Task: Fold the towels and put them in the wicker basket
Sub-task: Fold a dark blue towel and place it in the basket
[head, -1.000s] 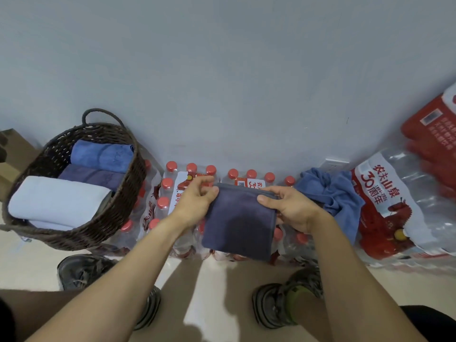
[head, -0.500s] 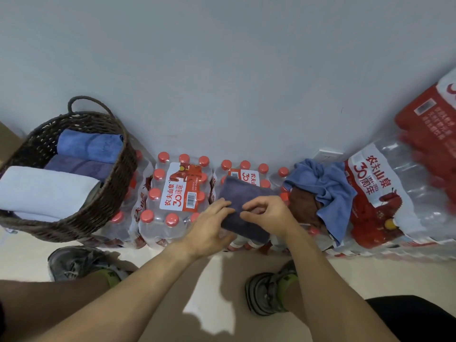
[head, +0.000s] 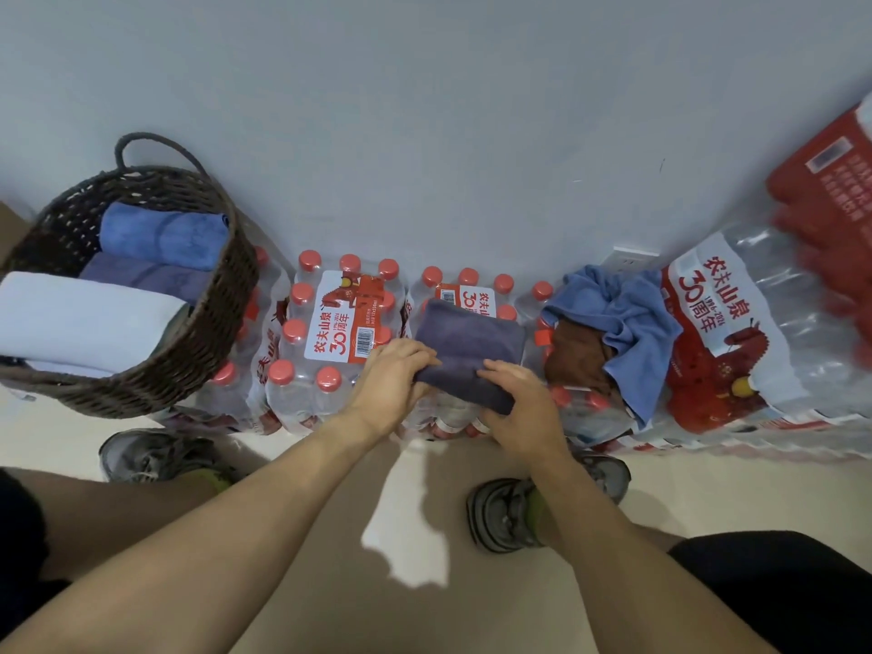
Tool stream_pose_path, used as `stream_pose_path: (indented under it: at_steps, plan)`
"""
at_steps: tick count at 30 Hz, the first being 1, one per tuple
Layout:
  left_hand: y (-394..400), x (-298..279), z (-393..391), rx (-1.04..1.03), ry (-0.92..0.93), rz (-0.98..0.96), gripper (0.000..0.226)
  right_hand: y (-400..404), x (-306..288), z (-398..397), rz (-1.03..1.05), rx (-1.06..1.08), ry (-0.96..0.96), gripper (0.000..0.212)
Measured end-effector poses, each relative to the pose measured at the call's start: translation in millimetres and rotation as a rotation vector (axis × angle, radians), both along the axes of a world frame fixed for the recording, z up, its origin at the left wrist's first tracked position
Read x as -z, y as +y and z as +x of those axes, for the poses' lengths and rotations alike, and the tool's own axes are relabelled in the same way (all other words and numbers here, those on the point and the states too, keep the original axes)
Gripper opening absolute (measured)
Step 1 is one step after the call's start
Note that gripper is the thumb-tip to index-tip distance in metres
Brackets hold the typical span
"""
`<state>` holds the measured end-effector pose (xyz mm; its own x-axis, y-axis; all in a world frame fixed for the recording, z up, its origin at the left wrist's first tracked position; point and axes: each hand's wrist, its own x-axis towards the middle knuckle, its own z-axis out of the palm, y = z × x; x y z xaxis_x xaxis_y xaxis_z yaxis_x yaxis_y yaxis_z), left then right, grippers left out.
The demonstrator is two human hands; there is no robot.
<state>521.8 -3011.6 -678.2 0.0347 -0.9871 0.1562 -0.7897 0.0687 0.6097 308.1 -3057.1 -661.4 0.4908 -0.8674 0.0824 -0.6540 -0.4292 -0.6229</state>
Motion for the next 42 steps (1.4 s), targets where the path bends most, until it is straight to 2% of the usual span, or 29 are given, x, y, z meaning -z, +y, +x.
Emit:
stream_pose_path:
  at_steps: [3, 7, 11, 15, 21, 25, 29, 33, 37, 40, 42]
  plan:
    - [-4.1, -11.5, 6.9, 0.017, 0.071, 0.047, 0.014, -9.9, -13.5, 1.0, 0.107, 0.098, -0.036, 0.033]
    - [-11.7, -20.9, 16.6, -0.036, 0.120, 0.120, 0.030, -21.7, -21.2, 3.1, 0.206, 0.124, -0.125, 0.011]
    - [-11.0, -18.7, 17.6, -0.106, 0.250, 0.182, 0.030, -19.8, -13.9, 4.7, 0.349, 0.232, -0.252, 0.023]
    - [-8.8, -13.4, 15.9, -0.132, 0.234, 0.263, 0.029, -17.6, -10.9, 10.2, 0.412, 0.327, -0.366, 0.032]
    - [-8.8, -12.9, -5.4, -0.245, 0.164, 0.282, 0.024, -18.3, -9.1, 18.9, 0.329, 0.384, -0.284, 0.026]
    - [-11.5, -15.2, -10.0, -0.268, 0.034, 0.310, 0.033, -13.2, -4.1, 23.0, 0.227, 0.486, -0.187, 0.033]
    - [-8.0, -13.0, -16.3, -0.294, -0.095, 0.315, 0.040, -9.7, -0.6, 24.4, 0.101, 0.545, -0.144, 0.028]
    - [-12.4, -17.1, -19.3, -0.294, -0.191, 0.377, 0.045, -14.4, -2.3, 26.3, 0.176, 0.586, -0.090, 0.031]
    - [-16.8, -27.4, -21.2, -0.277, -0.096, 0.474, 0.045, -18.3, -5.7, 27.2, 0.264, 0.595, -0.105, 0.033]
    - [-19.1, -37.1, -13.6, -0.322, 0.131, 0.535, 0.041, -19.1, -6.5, 26.2, 0.315, 0.599, -0.153, 0.035]
    - [-18.5, -39.1, -9.7, -0.395, 0.376, 0.530, 0.040, -18.2, -7.3, 26.8, 0.330, 0.603, -0.171, 0.033]
